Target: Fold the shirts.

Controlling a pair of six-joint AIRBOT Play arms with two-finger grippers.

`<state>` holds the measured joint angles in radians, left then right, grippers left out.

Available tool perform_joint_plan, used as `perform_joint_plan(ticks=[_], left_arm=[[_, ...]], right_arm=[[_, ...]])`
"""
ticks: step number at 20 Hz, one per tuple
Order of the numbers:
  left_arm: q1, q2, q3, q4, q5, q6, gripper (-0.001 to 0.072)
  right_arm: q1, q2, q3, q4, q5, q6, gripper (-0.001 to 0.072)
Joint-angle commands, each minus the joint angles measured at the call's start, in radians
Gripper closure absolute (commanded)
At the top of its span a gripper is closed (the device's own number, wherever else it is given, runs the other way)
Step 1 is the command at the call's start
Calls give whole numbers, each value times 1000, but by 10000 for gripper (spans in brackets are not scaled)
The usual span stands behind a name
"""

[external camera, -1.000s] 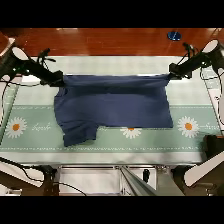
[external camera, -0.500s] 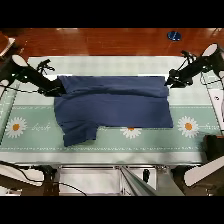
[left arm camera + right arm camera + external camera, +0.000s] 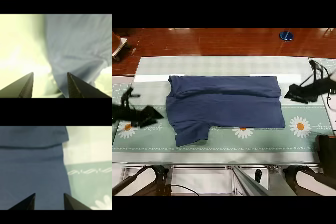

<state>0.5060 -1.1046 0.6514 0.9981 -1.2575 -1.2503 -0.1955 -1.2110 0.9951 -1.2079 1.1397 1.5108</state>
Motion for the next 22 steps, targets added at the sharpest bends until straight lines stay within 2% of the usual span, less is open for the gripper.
perform_joint_plan(ticks=[1,7,13,14,15,16,19,22], left_arm=[[97,111,-225,-107,62,13,201],[24,53,-290,-162,127,39,202],[-204,-35,-292,-260,277,41,205],[-225,-42,-291,-270,294,21,255],[-235,-44,-289,-274,309,2,411],[-235,-44,-282,-274,312,2,684],[-235,-43,-257,-274,304,12,689],[-235,-43,-248,-274,305,13,690]], right_arm=[[-2,178,-224,143,-113,-21,299],[-1,201,-256,211,-71,-57,300],[-16,201,-256,219,-40,-14,300],[-44,201,-256,174,-18,8,300],[-78,201,-256,114,3,28,300],[-122,201,-256,31,29,52,300],[-273,201,-271,-146,140,83,300],[-345,201,-346,-72,212,13,300]])
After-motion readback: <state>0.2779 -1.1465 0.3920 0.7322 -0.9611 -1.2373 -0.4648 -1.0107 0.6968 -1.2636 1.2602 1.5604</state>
